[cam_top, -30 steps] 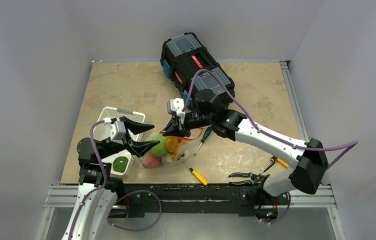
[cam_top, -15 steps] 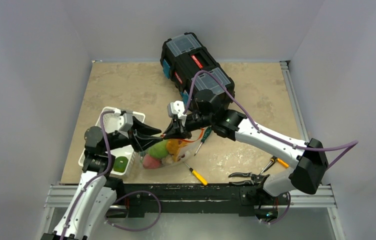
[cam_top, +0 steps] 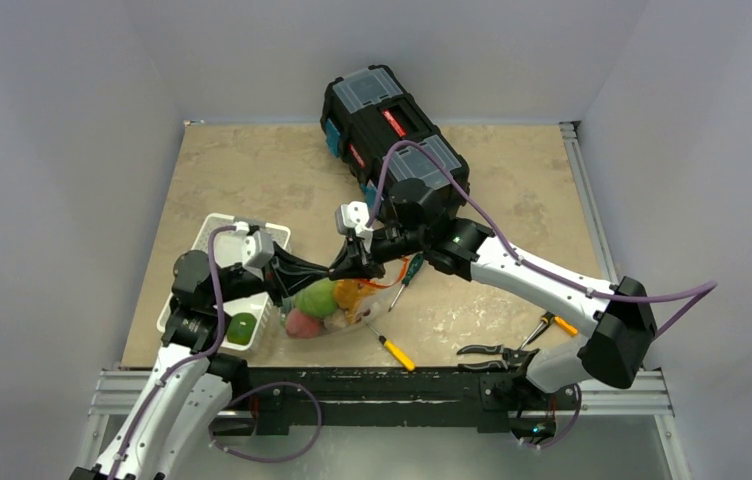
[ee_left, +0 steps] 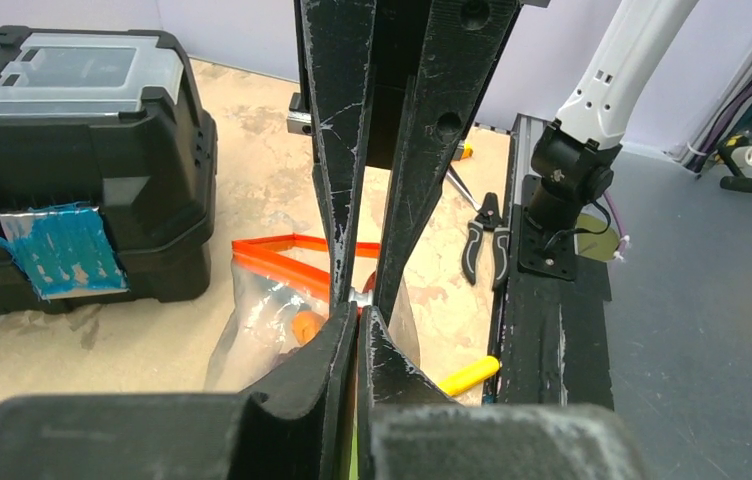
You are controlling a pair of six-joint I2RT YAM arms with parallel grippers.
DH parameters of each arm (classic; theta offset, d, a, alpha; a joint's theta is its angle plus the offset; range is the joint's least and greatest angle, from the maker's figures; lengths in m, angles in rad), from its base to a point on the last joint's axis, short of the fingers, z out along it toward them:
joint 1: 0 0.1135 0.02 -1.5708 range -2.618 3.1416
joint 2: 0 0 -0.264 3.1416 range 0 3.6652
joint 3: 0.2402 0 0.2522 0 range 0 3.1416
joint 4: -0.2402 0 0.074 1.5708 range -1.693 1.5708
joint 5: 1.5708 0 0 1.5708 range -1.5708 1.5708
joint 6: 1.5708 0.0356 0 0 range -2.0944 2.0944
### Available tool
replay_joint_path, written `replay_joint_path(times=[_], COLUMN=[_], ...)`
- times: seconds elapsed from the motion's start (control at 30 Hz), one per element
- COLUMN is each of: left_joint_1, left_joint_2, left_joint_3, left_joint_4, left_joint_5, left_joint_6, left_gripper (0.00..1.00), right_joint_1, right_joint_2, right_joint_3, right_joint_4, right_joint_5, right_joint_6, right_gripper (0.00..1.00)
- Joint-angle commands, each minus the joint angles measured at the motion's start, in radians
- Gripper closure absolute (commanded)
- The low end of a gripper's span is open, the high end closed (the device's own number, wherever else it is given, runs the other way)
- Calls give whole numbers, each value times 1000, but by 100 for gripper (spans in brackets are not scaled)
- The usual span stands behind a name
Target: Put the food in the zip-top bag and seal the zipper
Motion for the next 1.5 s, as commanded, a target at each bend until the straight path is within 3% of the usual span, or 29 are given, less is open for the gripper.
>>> replay_joint_path(times=[0.0, 0.07, 0.23, 0.33, 0.5, 0.67, 0.87, 1.0, 1.1, 1.2, 1.4, 1.47], left_joint_1=[-37, -43, -48, -49, -51, -50, -50, -49, -49, -49, -49, -50], left_joint_2=[-12, -33, -83, -92, -100, -206, -233, -170, -99, -80, 8, 57], left_joint_3=[49, 53, 43, 34, 50, 39, -9, 14, -25, -92, -226, -261], left_joint_4=[-78, -143, -189, -167, -194, -241, 21, 71, 258, 478, 861, 977], left_joint_5=[-20, -55, -140, -142, -161, -307, -333, -295, -248, -319, -372, -367], left_joint_6=[83, 127, 141, 128, 145, 145, -90, -158, -302, -459, -636, -665], left_gripper=[100, 100, 88, 100, 100, 100, 100, 99, 61, 47, 47, 56], right_joint_1=[12, 12, 13, 12, 13, 5, 5, 5, 5, 5, 5, 5], right_joint_2=[-4, -10, -27, -32, -30, -62, -64, -73, -82, -92, -104, -107], right_joint_3=[34, 29, -2, -23, -22, -53, -52, -49, -48, -66, -129, -134], right_joint_4=[61, 93, 190, 242, 239, 163, 135, 148, 208, 296, 463, 485], right_joint_5=[42, 49, 73, 80, 94, 188, 158, 115, 84, 73, 88, 71], right_joint_6=[36, 69, 169, 221, 232, 144, 122, 141, 191, 280, 451, 471], right_gripper=[100, 100, 100, 100, 100, 100, 100, 100, 100, 100, 100, 100])
